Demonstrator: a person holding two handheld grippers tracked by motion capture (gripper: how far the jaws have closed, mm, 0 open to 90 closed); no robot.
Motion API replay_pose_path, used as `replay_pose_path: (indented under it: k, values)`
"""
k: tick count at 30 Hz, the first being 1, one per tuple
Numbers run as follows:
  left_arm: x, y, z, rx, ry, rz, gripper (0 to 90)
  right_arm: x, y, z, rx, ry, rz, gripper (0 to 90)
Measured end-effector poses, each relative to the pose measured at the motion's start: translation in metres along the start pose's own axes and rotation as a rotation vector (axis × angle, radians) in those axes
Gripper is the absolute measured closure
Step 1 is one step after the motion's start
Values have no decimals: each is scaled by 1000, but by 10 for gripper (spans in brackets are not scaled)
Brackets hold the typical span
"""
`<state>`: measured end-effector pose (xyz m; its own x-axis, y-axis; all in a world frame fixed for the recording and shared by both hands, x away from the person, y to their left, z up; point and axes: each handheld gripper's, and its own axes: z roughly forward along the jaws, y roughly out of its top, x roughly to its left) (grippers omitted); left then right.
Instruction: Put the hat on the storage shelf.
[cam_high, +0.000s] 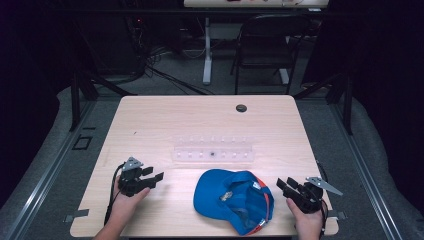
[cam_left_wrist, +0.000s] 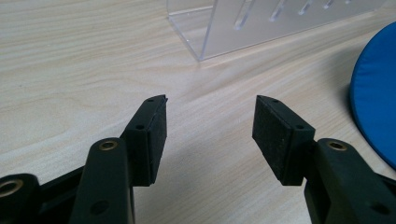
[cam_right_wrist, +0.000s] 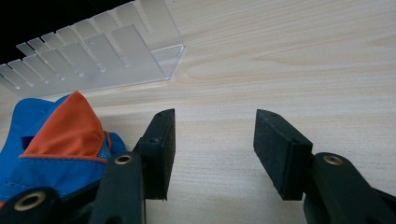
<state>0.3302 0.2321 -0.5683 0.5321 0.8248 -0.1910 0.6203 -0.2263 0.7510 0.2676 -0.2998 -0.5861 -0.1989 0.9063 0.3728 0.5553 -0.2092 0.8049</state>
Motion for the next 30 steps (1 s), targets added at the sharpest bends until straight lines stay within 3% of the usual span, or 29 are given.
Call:
replay_pose_path:
  k: [4,7,12,15,21,26,30]
  values:
    - [-2,0,1,3,-3,5,454,1,1,-3,-14,15,5,470]
    - [-4,0,0,1,-7,12,454,3,4,-8,-18,6,-28,429]
    - [-7,-1,-2,0,-14,22,454,7,8,-14,0,16,-29,447]
    - [-9,-1,-3,-7,-14,33,454,11,13,-19,14,53,-14,446]
    - [-8,0,-2,-4,-19,35,454,26,19,-27,100,131,-35,426]
    - [-8,0,-1,0,-13,39,454,36,22,-35,181,199,-9,433]
    - [-8,-1,-1,1,-12,36,453,42,19,-40,254,236,11,513]
